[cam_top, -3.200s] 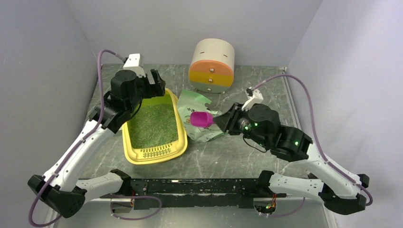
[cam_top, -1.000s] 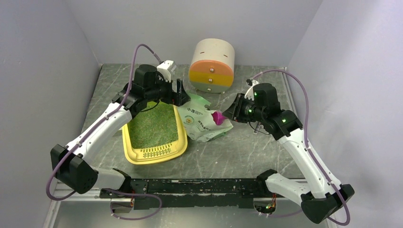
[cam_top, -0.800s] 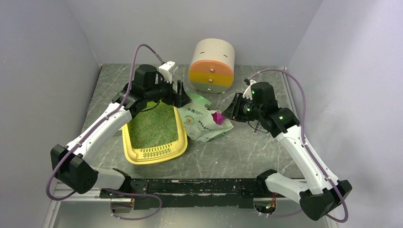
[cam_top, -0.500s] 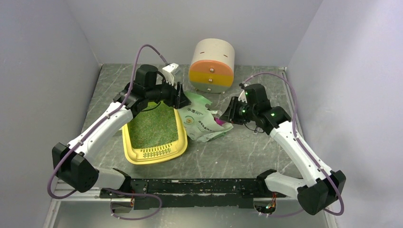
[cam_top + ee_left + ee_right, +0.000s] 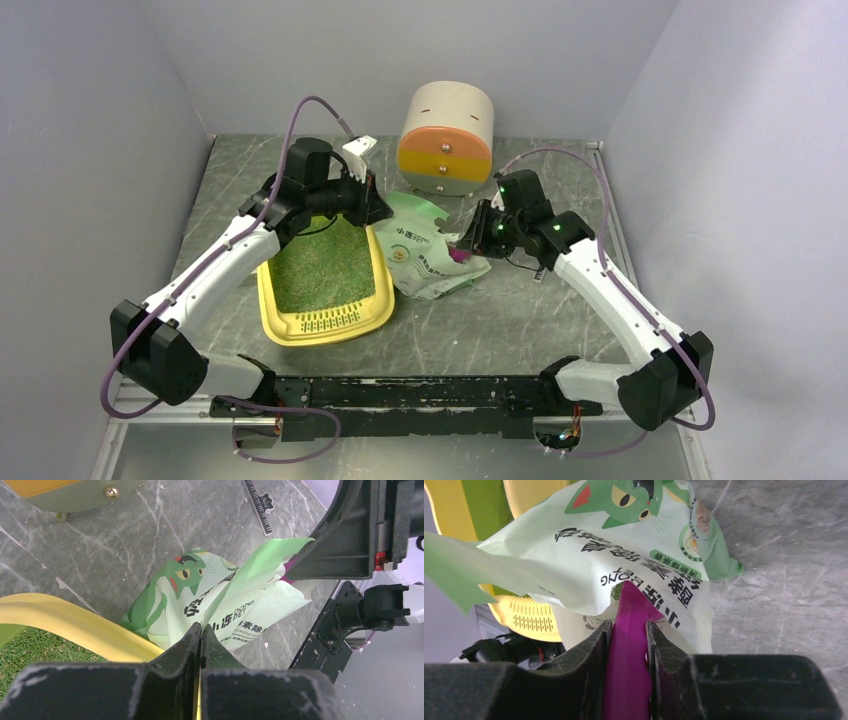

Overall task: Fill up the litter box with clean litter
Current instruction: 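Scoop the cat litter from the cat litter bag.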

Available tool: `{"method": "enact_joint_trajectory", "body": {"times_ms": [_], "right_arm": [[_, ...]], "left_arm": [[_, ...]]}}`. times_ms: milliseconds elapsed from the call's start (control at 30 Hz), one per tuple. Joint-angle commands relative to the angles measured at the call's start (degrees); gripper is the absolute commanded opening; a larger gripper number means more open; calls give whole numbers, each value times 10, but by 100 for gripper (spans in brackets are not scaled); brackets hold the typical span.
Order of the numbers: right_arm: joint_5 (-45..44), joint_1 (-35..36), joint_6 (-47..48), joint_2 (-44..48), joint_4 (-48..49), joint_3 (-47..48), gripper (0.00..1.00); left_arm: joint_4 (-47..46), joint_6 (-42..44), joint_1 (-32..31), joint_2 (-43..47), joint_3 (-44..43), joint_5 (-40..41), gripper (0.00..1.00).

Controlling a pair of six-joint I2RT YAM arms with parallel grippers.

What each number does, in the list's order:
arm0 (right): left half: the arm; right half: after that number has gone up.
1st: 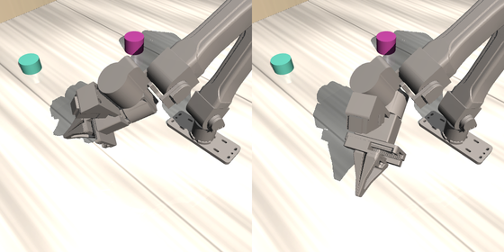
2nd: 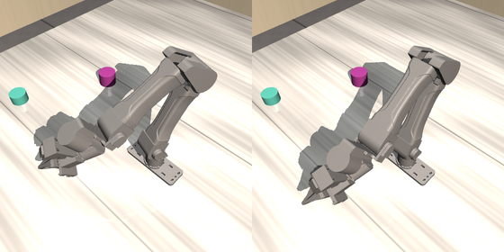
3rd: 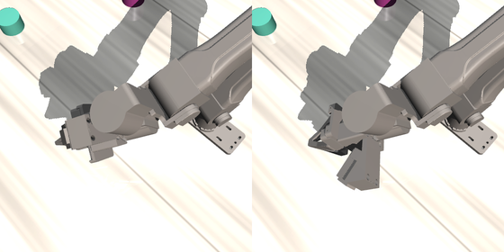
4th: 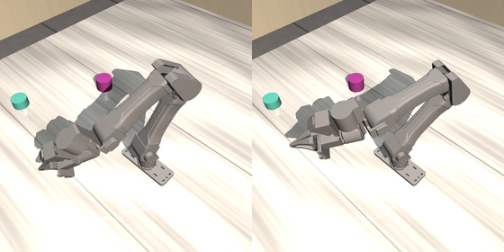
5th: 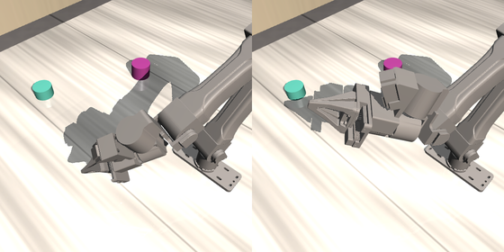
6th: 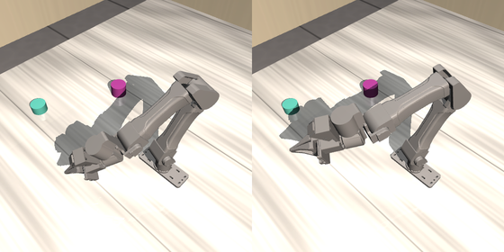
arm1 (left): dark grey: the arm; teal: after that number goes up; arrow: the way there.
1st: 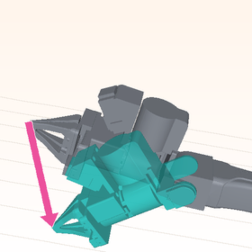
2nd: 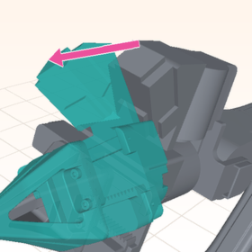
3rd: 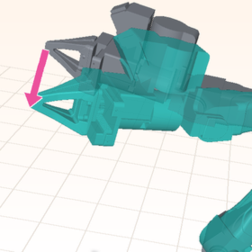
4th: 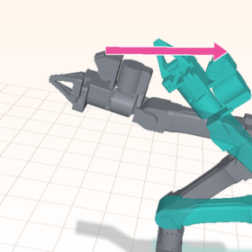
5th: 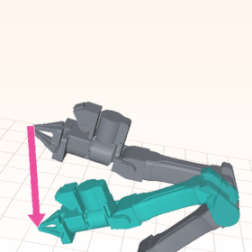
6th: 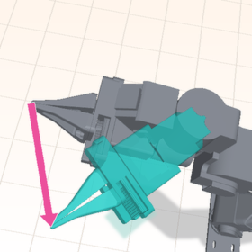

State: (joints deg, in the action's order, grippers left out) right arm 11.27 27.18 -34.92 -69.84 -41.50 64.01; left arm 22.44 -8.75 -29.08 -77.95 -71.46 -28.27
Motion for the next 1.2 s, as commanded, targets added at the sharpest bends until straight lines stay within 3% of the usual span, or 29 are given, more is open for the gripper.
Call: {"method": "enact_joint_trajectory", "body": {"times_ms": [0,167,333,500,900,1167], "right_arm": [[-142,15,14,-14,-100,56,0],[-223,75,1,-51,-155,93,0],[-147,98,-1,-60,-71,53,0],[-177,104,-10,-80,-77,55,0],[-150,106,-34,-115,1,10,0],[-86,99,-66,-100,123,-40,0]], "left_arm": [[-16,-5,2,7,2,2,5],[-29,-19,2,13,11,9,5],[-32,-26,2,11,14,1,5],[-32,-28,2,16,18,11,5],[-12,-33,2,-10,18,52,5],[-11,-38,2,-26,15,54,5]]}}
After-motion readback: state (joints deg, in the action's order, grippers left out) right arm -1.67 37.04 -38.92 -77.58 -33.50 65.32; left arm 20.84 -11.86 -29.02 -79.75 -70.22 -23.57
